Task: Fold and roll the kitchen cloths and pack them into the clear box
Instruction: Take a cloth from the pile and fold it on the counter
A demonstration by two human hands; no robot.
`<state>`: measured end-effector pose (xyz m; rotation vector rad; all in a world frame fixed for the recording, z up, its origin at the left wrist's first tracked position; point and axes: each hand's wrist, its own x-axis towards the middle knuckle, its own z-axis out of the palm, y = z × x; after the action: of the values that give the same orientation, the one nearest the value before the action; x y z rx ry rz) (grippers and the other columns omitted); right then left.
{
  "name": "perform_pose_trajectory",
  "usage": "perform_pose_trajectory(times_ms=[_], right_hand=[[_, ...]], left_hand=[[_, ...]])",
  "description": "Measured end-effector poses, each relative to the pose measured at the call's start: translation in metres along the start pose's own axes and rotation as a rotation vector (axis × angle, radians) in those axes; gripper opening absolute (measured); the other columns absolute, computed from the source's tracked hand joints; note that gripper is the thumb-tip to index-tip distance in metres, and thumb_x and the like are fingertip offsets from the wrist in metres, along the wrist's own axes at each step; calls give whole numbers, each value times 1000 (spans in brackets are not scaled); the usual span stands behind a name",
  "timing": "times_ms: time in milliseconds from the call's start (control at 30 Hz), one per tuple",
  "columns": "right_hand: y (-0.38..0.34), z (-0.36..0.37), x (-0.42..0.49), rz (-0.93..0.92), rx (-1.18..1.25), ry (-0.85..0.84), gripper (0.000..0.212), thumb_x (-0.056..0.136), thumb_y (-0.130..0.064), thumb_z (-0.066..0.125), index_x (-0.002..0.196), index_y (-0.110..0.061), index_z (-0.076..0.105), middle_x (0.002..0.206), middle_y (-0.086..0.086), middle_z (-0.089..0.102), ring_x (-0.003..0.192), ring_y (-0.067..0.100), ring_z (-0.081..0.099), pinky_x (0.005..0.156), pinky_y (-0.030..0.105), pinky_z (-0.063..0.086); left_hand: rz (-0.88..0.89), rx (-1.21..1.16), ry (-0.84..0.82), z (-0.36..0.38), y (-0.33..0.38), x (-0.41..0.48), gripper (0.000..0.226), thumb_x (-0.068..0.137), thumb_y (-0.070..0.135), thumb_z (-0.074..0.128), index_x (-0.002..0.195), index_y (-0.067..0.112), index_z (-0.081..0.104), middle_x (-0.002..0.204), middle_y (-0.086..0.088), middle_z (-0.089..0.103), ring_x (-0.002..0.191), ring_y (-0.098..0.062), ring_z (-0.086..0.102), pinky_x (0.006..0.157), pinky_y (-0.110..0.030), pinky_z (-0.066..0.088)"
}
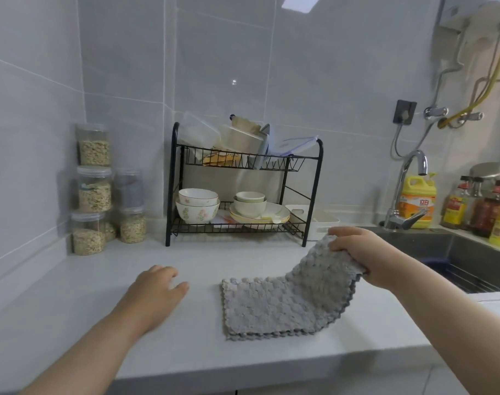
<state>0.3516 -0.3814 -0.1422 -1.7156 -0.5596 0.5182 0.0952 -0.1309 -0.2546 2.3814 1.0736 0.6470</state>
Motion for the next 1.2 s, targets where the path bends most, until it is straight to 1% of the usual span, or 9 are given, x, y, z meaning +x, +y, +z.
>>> perform_pose_trajectory(times_ms=[200,300,400,467,567,700,800,1000,1200], right_hand=[[-11,70,-5,-113,-442,-18,53,82,-3,62,132,-19,56,113,10,60,60,18,59,47,21,47],[-6,104,-5,-151,-607,-79,35,79,-3,59,108,-23,60,93,8,56,54,22,51,47,25,40],[2,129,-5,-191,-750,-107,27,77,0,51,102,5,58,83,16,52,61,27,51,56,30,34],[1,145,-8,-216,-845,-120,2,78,0,49,79,-2,50,75,11,48,58,24,45,52,26,32],[2,167,-9,-249,-953,-156,24,81,-6,51,67,-13,33,71,2,39,59,17,38,48,25,30],[20,186,-13,-260,-1110,-256,6,85,-18,52,87,-16,47,100,4,55,96,26,57,70,27,44],[27,184,-26,-239,-1107,-307,47,83,-22,56,128,-15,44,125,7,55,114,28,53,87,33,48],[13,151,-44,-296,-725,-268,45,92,-27,53,137,-23,47,126,-1,58,83,20,67,65,29,53],[28,94,-22,-418,-848,-44,37,97,-22,46,132,-22,57,135,-4,57,112,13,57,99,25,40]], left_hand=[[-35,-140,74,0,-4,3,18,90,38,53,102,25,57,102,8,56,98,-14,54,90,-37,47],[-37,-148,80,-1,-6,3,9,87,35,53,87,27,57,95,9,56,91,-11,54,85,-37,49],[-43,-147,75,-2,-6,2,8,85,33,53,90,27,58,98,9,55,92,-12,54,85,-35,48],[-44,-136,65,-3,-5,3,13,86,31,54,97,25,59,104,8,55,99,-14,53,87,-33,46],[-46,-120,52,-3,-4,3,20,86,30,53,103,23,60,108,5,54,104,-16,53,90,-32,45],[-44,-109,63,-2,-4,3,17,85,29,54,99,23,61,108,4,55,103,-17,53,89,-32,46],[-47,-114,68,-3,-4,4,16,85,29,54,98,23,61,107,4,55,102,-17,53,88,-31,45],[4,-177,64,-5,0,-1,15,88,35,52,81,26,61,97,7,57,94,-14,55,88,-34,47],[234,-255,-65,2,38,-12,42,95,38,54,136,30,49,138,15,46,131,-9,42,103,-24,33]])
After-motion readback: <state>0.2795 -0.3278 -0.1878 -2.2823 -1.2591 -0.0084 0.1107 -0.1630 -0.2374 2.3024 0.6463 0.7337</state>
